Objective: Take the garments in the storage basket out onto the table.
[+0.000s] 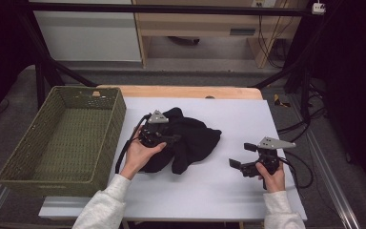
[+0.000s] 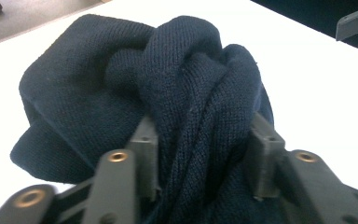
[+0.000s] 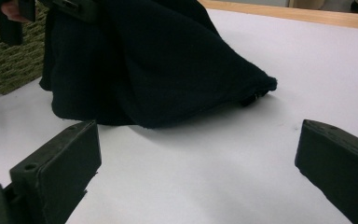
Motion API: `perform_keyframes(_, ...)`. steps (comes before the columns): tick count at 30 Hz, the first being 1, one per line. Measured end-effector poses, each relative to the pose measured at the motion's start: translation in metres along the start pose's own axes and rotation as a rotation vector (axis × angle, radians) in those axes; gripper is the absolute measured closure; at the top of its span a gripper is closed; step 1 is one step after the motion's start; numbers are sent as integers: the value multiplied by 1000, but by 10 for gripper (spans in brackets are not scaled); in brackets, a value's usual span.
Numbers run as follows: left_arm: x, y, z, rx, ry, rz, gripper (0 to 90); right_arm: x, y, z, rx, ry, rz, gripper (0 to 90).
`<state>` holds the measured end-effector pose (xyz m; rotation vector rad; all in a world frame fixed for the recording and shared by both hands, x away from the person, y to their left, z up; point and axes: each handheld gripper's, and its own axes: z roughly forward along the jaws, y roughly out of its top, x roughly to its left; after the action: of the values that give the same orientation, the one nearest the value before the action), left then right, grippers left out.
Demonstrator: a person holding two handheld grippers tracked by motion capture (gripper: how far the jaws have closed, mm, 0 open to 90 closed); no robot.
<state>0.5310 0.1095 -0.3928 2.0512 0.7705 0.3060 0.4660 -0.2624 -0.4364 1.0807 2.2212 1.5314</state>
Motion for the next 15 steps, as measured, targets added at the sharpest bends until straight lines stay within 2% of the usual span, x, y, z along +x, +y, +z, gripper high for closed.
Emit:
perform_keyframes(2, 3, -3, -2, 2, 3, -5, 445, 0, 0, 0, 0, 0, 0, 8)
perform_keyframes(4, 5, -5, -4, -4, -2, -27, 401, 0, 0, 0, 2, 1, -1, 8)
perform_keyframes(7, 7, -7, -9, -2, -13, -57, 252, 0, 0, 1, 6, 0, -3, 8)
perform_keyframes(11, 6, -9, -18, 18, 1, -45, 107, 0, 0, 1, 4, 3, -4, 7)
perform_keyframes(15, 6, -13, -30, 12, 2, -48, 45, 1, 0, 2, 3, 4, 0, 7)
